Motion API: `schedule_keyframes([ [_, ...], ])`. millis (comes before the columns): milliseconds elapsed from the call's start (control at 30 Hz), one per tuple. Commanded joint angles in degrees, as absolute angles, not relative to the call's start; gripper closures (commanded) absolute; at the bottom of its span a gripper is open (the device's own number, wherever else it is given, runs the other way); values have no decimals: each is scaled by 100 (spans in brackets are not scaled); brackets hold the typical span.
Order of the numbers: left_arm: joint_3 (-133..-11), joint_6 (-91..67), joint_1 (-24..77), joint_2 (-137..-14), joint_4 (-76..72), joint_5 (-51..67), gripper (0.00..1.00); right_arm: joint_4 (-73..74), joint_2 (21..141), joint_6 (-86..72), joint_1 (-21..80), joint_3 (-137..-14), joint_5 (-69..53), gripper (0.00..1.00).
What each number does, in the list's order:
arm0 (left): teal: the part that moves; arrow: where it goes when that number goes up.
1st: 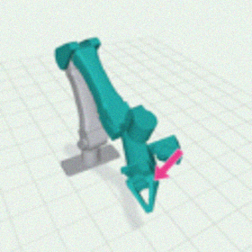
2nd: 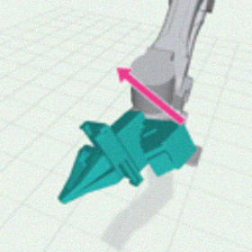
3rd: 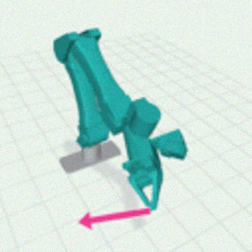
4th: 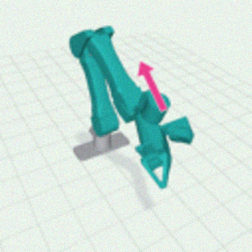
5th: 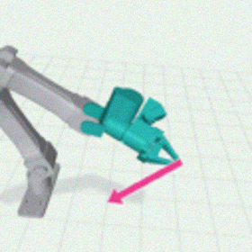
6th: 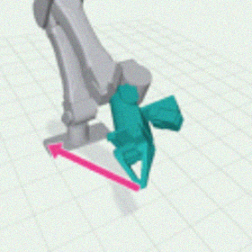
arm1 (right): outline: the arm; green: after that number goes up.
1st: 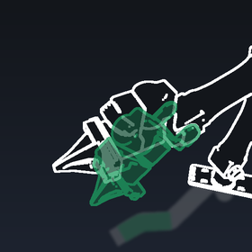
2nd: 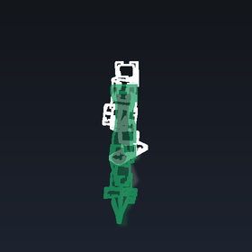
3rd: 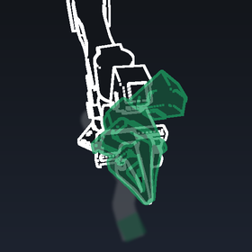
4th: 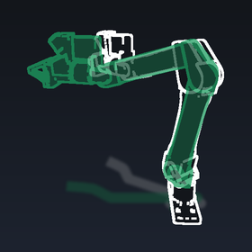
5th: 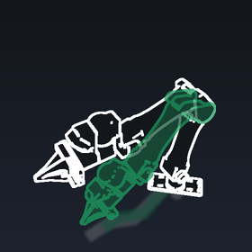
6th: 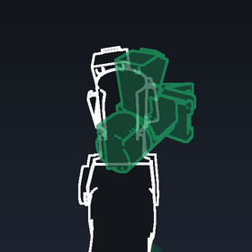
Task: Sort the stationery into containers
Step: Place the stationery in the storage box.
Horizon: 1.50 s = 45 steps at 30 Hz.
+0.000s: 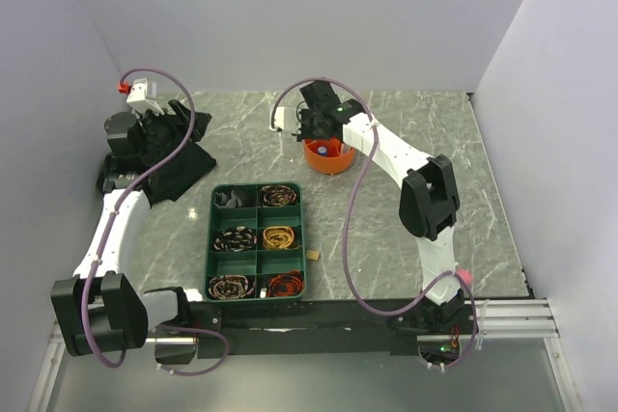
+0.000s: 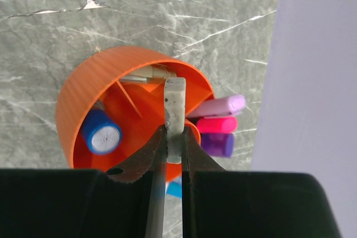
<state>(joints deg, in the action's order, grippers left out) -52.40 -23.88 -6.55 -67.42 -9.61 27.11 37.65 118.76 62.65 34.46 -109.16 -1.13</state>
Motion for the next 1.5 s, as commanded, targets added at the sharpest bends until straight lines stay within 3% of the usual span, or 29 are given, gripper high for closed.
schedule_keyframes([
  [0, -5405, -2417, -694, -6820, -1055, 2725, 23, 3428, 12049, 6284, 3392, -11162, -62, 95],
  [100, -5440, -2391, -694, -6864, -1020, 2733, 23, 3375, 12102, 6276, 3393, -11153, -9, 91],
  [233, -5484, -2373, -694, -6943, -1037, 2707, 23, 3121, 12006, 6179, 3384, -10935, 210, 72],
  [333, -5511, -2399, -703, -6996, -1107, 2716, 23, 2927, 11866, 6152, 3384, -10697, 360, 66],
  [1100, -5441, -2505, -694, -6979, -1318, 2804, 21, 2935, 11127, 6267, 3305, -10283, 650, 64],
  [1467, -5432, -2189, -239, -7259, -1186, 3251, 22, 3015, 10767, 5380, 3243, -10336, 572, 64],
])
